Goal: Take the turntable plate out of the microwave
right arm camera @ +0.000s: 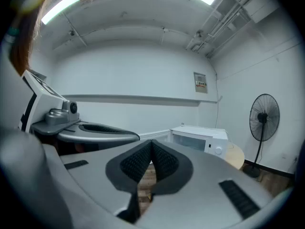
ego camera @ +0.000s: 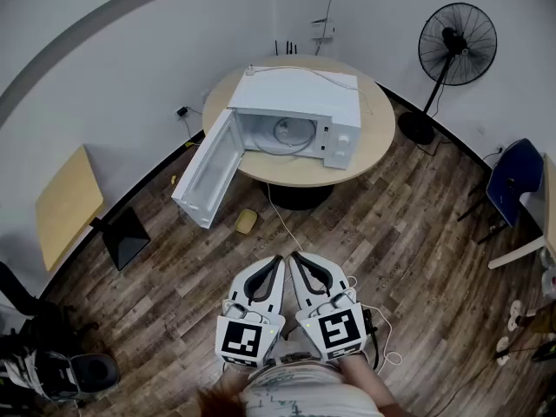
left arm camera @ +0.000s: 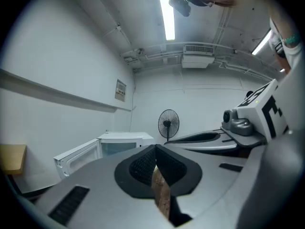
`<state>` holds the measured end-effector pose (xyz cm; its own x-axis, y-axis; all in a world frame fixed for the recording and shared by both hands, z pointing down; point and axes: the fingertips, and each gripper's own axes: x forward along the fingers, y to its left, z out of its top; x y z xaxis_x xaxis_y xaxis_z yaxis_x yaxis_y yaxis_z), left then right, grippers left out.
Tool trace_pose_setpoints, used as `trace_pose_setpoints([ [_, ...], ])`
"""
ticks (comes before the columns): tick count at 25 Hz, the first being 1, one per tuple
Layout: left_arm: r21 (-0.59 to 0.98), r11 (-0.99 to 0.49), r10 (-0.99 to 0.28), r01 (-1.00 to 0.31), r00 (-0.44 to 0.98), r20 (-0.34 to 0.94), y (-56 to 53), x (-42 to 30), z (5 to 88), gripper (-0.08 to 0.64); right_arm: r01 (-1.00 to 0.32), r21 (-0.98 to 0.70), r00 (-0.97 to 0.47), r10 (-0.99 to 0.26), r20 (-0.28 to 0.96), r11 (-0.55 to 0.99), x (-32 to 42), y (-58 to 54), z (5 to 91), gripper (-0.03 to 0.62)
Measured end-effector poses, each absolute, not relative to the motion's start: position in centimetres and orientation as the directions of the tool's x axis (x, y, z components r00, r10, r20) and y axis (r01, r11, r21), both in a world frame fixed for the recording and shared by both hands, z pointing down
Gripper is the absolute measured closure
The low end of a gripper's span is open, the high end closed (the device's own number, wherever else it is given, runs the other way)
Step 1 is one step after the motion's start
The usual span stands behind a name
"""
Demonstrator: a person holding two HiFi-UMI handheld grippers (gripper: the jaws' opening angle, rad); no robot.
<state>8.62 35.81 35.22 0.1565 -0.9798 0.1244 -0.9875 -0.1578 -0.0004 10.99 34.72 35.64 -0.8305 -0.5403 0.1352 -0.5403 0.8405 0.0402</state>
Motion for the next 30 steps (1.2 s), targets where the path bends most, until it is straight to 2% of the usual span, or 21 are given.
trace_pose_setpoints([
  [4,0.026,-0.181,-0.976,-0.983,0.183,0.119,36.1,9.2,35.4,0.546,-0.54,0.022,-0.836,-0.539,0.106,0.841,11.2,34.9,35.1,0.601],
  [14,0.061,-0.164,-0.978,-0.985,0.17,0.118,35.9,11.1,35.8,0.545,-0.509,0.038,-0.85,-0.509,0.138,0.86,13.0,34.7,35.9,0.601],
  [24,0.087,-0.122,-0.984,-0.989,0.132,0.116,35.3,10.1,36.2,0.545,-0.513,0.041,-0.848,-0.514,0.127,0.857,13.2,33.7,36.1,0.601],
  [30,0.085,-0.152,-0.98,-0.985,0.161,0.114,32.6,9.0,36.4,0.545,-0.535,0.033,-0.835,-0.534,0.131,0.844,12.2,31.3,36.3,0.601],
])
